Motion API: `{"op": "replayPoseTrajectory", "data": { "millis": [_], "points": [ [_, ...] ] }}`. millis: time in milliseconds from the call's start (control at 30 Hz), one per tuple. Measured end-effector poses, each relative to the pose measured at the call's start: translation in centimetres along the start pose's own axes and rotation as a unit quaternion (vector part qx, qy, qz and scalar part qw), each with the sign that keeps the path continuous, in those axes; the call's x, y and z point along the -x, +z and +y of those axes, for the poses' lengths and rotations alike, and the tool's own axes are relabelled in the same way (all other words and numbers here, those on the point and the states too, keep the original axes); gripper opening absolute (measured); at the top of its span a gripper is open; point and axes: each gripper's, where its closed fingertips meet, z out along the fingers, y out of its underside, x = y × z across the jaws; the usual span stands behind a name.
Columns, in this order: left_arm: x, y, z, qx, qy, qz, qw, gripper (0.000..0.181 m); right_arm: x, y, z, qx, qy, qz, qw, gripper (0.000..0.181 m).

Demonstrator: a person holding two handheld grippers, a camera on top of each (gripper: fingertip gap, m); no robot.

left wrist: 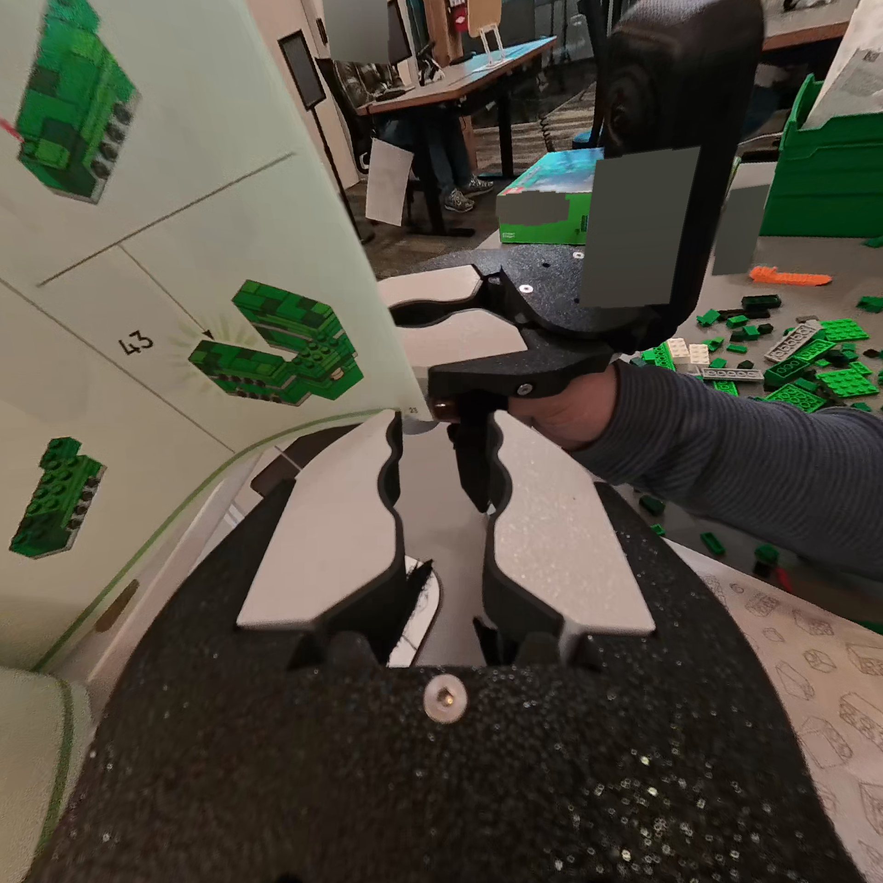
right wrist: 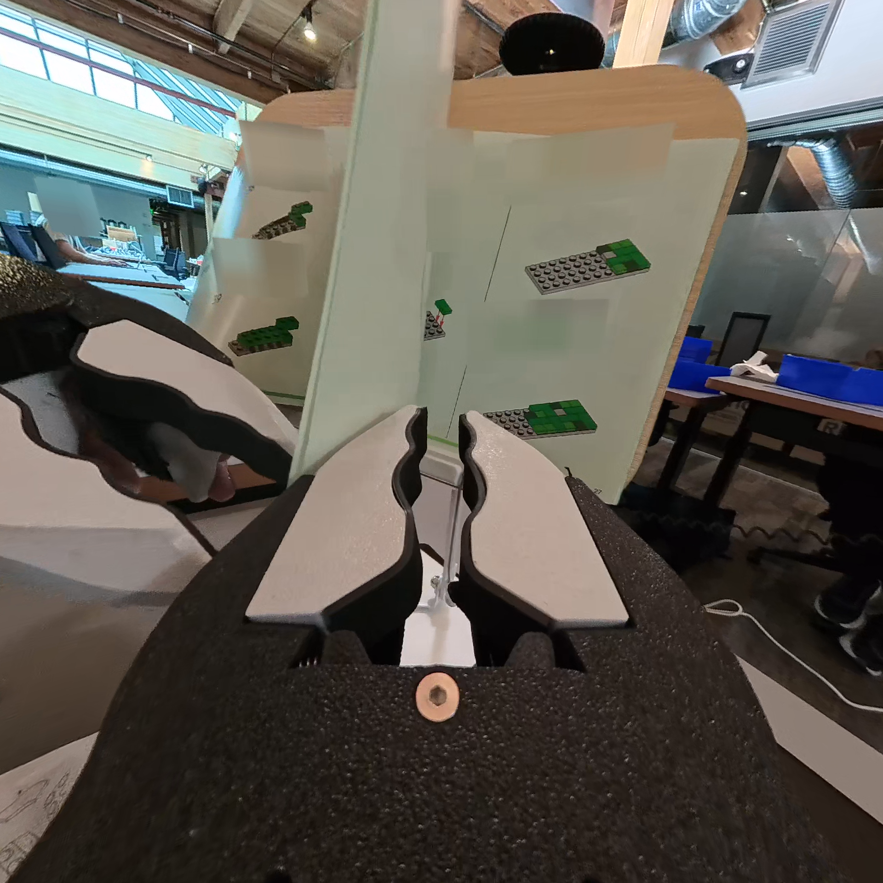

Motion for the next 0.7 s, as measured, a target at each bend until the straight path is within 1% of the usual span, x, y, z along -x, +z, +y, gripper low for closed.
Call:
{"op": "replayPoseTrajectory", "data": {
  "millis": [100,300,400,567,700],
  "points": [
    [0.4,-0.7,-0.3,-0.011,-0.011,-0.004,1.000,0.032,0.1,0.1,0.1,0.002,-0.004,0.000,1.000,0.011],
    [1.4,-1.6,-1.2,-0.047,-0.016,-0.026,0.998,0.023,0.1,0.1,0.1,0.003,-0.004,-0.001,1.000,0.011],
    [1.4,-1.4,-1.4,-0.055,-0.012,-0.032,0.998,0.022,0.1,0.1,0.2,0.006,-0.006,-0.001,1.000,0.011],
    [1.0,-0.5,-1.0,-0.048,-0.017,-0.015,0.999,0.021,0.1,0.1,0.3,0.008,-0.006,-0.002,1.000,0.011],
    [0.8,0.1,-0.6,-0.040,-0.023,-0.008,0.999,0.015,0.1,0.1,0.4,0.010,-0.006,-0.003,1.000,0.011]
  ]
}}
